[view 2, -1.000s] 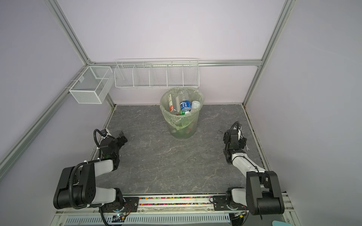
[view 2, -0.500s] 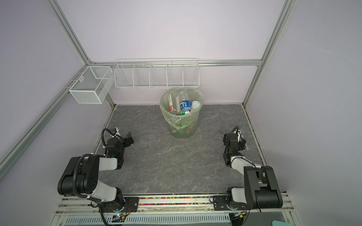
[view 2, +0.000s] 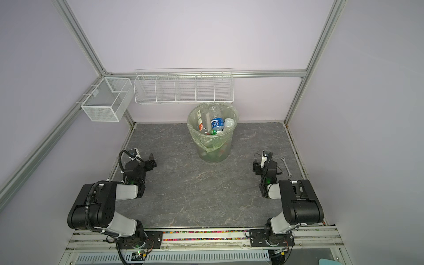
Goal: Throw the plastic bottles in the bin
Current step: Reset both arms
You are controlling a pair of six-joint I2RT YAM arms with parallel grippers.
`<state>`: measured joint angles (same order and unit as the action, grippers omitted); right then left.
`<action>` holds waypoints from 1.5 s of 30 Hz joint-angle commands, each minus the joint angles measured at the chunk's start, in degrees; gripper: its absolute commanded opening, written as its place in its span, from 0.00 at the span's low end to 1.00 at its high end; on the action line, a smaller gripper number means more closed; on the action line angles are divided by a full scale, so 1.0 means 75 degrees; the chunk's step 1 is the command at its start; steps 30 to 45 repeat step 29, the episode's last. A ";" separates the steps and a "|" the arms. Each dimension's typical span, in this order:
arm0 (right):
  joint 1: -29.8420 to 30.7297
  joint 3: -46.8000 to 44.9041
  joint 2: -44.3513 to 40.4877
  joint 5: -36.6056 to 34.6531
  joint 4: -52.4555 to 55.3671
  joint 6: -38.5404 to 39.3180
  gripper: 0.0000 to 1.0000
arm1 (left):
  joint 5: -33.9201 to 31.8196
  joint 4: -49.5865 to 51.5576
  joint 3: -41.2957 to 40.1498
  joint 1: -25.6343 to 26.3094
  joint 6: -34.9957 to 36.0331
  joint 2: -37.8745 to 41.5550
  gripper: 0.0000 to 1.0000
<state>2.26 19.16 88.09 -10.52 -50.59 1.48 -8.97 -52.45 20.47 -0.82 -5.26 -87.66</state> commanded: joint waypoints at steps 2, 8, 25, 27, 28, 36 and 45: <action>-0.0047 0.0299 -0.0014 0.0035 -0.0110 0.0119 0.89 | -0.0046 -0.0220 0.0036 0.0027 0.0163 -0.0060 0.99; -0.0100 0.0293 0.0016 0.0047 -0.0180 0.0079 0.88 | -0.0042 -0.0222 0.0036 0.0027 0.0162 -0.0066 0.99; -0.0097 0.0321 0.0011 0.0056 -0.0122 0.0085 0.88 | -0.0045 -0.0222 0.0036 0.0029 0.0162 -0.0061 0.99; -0.0098 0.0319 0.0010 0.0057 -0.0121 0.0084 0.89 | -0.0041 -0.0225 0.0036 0.0024 0.0168 -0.0066 0.99; -0.0092 0.0296 -0.0003 0.0057 -0.0145 0.0085 0.88 | -0.0037 -0.0226 0.0036 0.0027 0.0165 -0.0066 0.99; -0.0094 0.0305 -0.0007 0.0061 -0.0121 0.0084 0.88 | -0.0045 -0.0220 0.0036 0.0027 0.0168 -0.0060 0.99; -0.0094 0.0305 -0.0007 0.0061 -0.0121 0.0084 0.88 | -0.0045 -0.0220 0.0036 0.0027 0.0168 -0.0060 0.99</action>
